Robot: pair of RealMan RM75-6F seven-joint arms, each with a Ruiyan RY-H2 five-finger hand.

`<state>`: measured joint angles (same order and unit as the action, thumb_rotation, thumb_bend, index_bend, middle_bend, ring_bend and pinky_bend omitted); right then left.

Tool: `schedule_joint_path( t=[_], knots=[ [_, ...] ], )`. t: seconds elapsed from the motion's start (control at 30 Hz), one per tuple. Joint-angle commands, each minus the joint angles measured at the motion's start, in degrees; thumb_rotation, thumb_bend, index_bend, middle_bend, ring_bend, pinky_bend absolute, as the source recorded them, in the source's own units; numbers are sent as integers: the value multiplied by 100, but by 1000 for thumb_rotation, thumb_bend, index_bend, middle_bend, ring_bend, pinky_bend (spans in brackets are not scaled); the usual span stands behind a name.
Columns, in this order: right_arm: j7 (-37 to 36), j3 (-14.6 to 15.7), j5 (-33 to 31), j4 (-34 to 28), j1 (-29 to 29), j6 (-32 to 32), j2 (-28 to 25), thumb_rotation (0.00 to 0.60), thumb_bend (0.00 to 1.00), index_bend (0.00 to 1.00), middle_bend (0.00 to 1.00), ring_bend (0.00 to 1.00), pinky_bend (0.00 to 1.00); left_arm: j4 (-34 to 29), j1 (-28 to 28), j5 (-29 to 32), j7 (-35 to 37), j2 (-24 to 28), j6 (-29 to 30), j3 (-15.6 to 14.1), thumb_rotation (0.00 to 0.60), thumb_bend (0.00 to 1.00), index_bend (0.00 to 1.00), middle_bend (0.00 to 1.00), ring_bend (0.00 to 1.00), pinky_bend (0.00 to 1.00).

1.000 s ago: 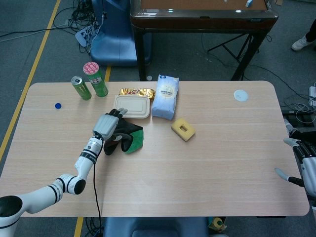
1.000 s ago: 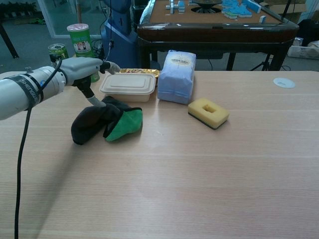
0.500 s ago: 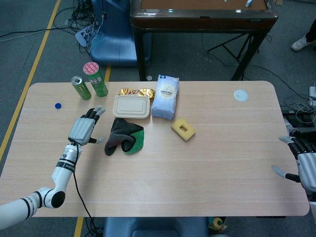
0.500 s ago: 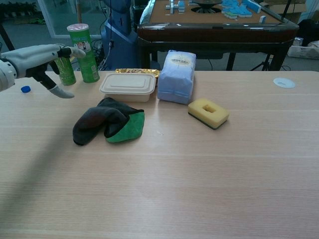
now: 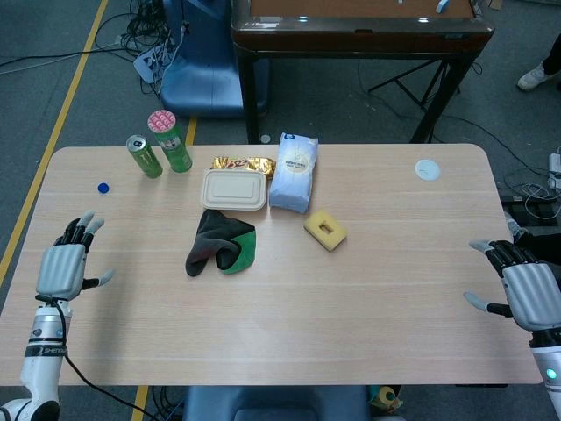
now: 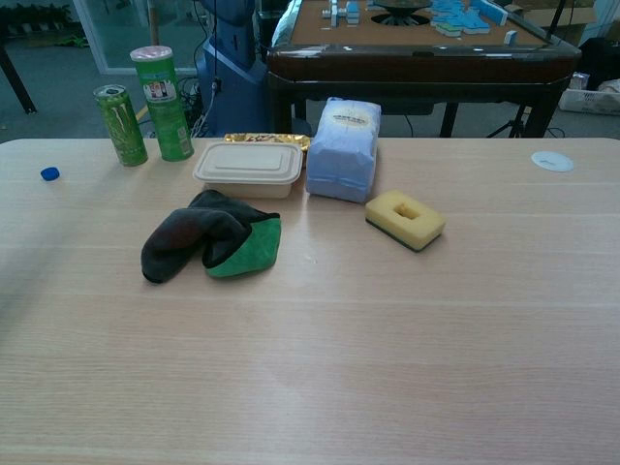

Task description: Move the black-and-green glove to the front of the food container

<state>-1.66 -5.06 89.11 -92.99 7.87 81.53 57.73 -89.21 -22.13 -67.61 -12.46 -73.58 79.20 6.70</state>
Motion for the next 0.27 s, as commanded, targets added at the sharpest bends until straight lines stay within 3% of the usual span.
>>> schedule_joint_path(
  t=[0.03, 0.27],
  knots=[
    [-3, 8, 20, 4, 66, -72, 16, 600, 99, 244, 280, 221, 288, -296, 356, -173, 84, 284, 294, -220, 600, 144, 155, 55, 70, 261],
    [39, 74, 148, 3, 141, -96, 121, 600, 99, 244, 280, 221, 288, -654, 873, -622, 133, 554, 841, -474, 600, 144, 165, 55, 70, 261]
  ],
)
